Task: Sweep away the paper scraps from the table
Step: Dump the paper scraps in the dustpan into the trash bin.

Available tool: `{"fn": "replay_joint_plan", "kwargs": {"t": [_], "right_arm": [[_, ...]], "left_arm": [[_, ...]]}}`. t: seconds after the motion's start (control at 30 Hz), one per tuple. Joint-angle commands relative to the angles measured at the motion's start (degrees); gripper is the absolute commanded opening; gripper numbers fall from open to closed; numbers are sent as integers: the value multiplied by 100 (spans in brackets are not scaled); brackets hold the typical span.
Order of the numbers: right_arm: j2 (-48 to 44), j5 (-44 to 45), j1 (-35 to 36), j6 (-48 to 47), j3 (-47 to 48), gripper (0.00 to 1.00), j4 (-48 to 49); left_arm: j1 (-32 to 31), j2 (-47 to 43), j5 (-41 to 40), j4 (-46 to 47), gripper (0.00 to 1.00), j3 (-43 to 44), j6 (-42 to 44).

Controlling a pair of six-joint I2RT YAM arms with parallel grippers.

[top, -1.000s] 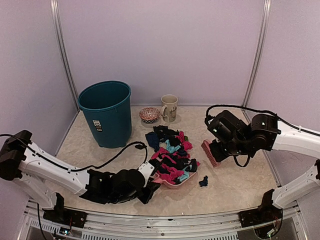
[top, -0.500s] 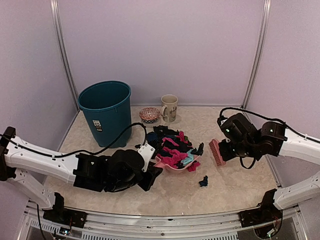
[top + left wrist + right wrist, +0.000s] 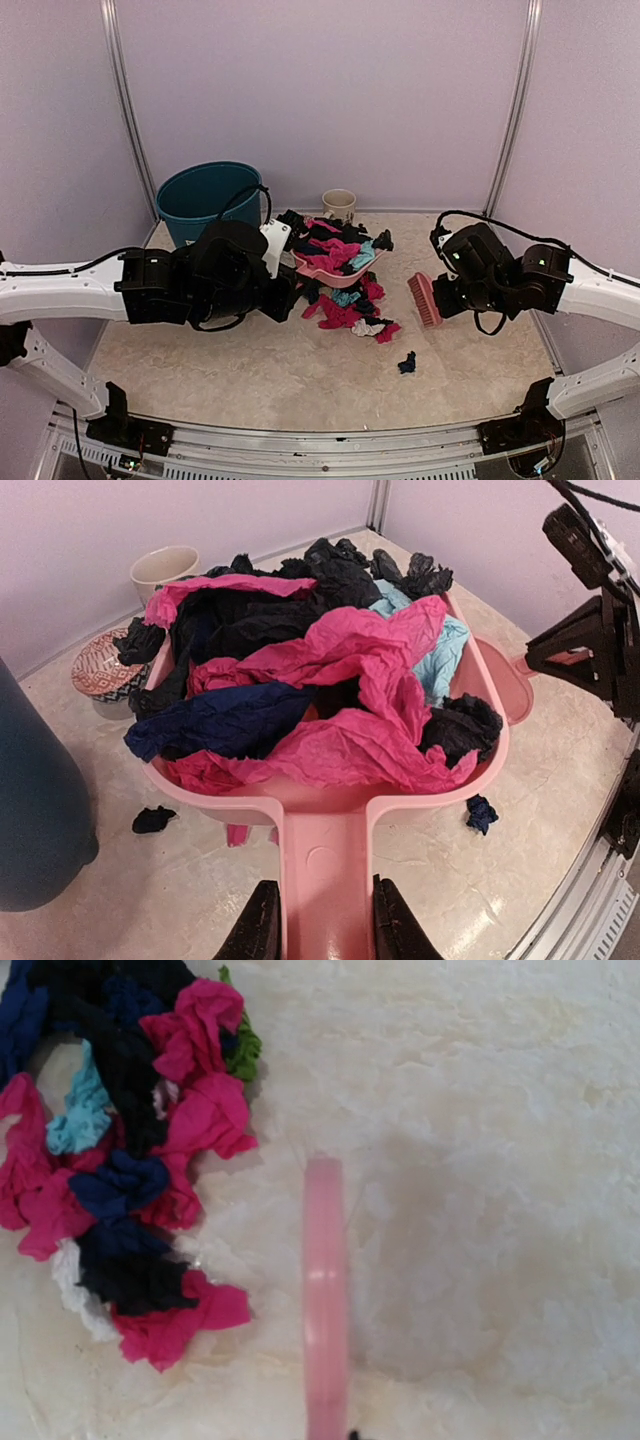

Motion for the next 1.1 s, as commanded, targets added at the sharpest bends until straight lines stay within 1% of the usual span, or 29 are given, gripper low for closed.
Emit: {"fn": "replay_joint_plan", "kwargs": {"t": [0.0, 0.33, 0.43, 0.5, 0.87, 1.07], "right_arm": [[-38, -8, -62, -89, -41, 0, 220], [124, -63, -75, -116, -24, 0, 340], [178, -72, -86, -117, -10, 0, 393], [220, -87, -90, -298, -7, 0, 430], [336, -171, -105, -384, 43, 0, 515], [304, -181, -105, -354, 9, 0, 505]], "left_arm": [[327, -317, 102, -509, 0, 505, 113], [1099, -621, -177, -1679, 0, 1524, 210], [1404, -725, -139, -1922, 0, 1679, 175], [1653, -826, 65, -1976, 0, 1711, 162], [3103, -1206, 1259, -1717, 0, 1479, 185], [3869, -1318, 2185, -1409, 0, 1186, 11]]}}
